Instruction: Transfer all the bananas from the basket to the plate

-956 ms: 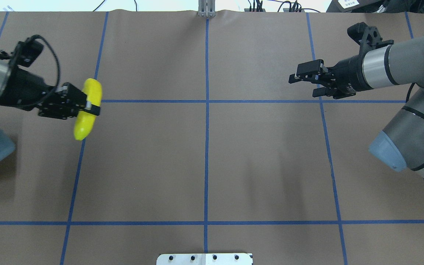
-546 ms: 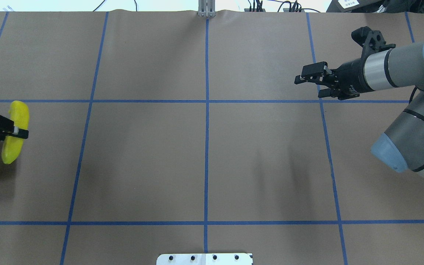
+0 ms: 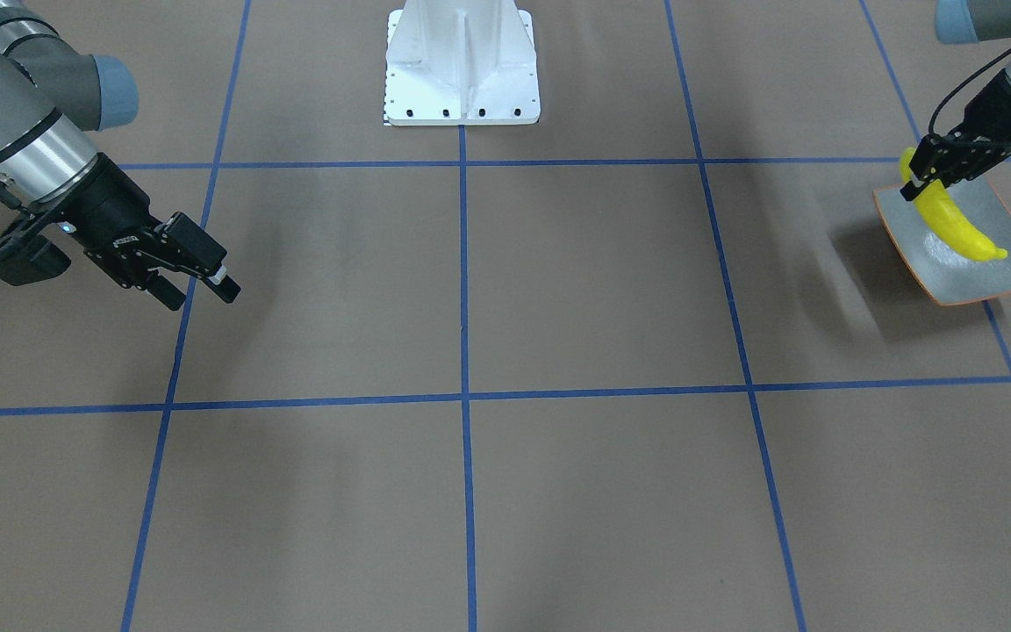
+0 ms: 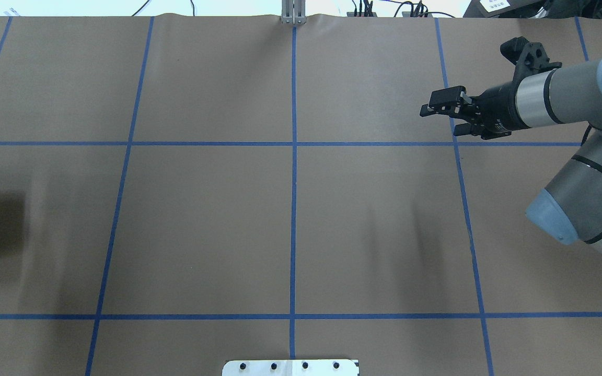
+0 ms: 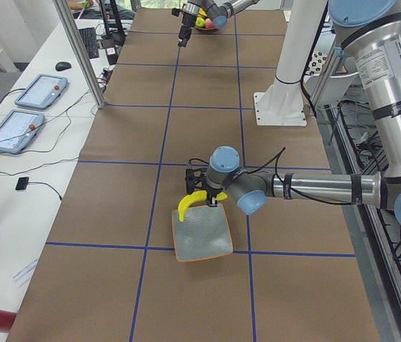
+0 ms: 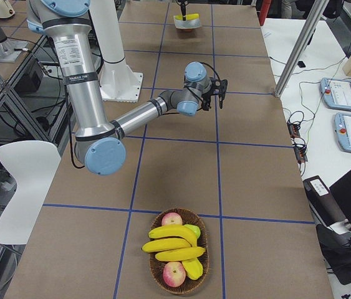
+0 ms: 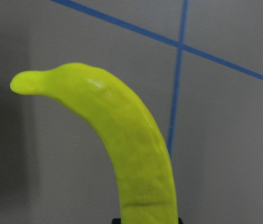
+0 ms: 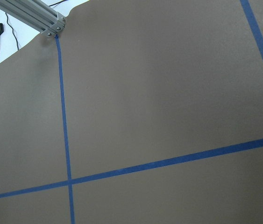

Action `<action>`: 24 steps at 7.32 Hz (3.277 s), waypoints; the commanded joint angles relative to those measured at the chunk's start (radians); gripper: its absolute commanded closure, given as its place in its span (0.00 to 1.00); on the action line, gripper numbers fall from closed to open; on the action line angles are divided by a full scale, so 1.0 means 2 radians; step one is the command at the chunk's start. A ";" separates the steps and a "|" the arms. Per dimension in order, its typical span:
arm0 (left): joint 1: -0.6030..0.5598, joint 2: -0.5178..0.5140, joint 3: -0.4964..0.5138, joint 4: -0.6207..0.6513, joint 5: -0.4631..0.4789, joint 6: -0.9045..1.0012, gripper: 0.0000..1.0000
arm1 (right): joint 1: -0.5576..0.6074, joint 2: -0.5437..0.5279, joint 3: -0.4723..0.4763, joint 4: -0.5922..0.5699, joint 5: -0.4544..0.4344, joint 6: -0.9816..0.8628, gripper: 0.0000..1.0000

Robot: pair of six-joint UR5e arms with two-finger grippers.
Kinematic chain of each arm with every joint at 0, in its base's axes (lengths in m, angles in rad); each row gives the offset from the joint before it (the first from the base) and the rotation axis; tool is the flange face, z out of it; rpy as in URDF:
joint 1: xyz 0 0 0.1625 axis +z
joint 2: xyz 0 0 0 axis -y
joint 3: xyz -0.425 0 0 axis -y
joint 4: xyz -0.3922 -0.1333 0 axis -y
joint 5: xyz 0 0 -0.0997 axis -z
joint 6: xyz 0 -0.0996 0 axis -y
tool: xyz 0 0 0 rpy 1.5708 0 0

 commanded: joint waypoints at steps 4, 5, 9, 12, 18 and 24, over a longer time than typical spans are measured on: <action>0.001 -0.022 0.051 0.049 0.054 0.077 1.00 | 0.002 -0.009 0.000 0.000 -0.001 0.000 0.00; 0.001 -0.035 0.069 0.047 0.049 0.077 1.00 | 0.002 -0.012 0.002 0.000 -0.001 0.000 0.00; 0.002 -0.035 0.088 0.046 0.048 0.088 0.22 | 0.003 -0.012 0.006 0.000 0.001 0.000 0.00; 0.002 -0.038 0.085 0.044 0.027 0.090 0.10 | 0.011 -0.012 0.006 0.000 0.008 0.000 0.00; -0.027 -0.092 0.064 0.049 -0.038 0.088 0.01 | 0.183 -0.232 0.000 -0.010 0.075 -0.333 0.00; -0.027 -0.104 0.064 0.049 -0.037 0.079 0.01 | 0.262 -0.283 -0.056 -0.130 0.009 -0.535 0.01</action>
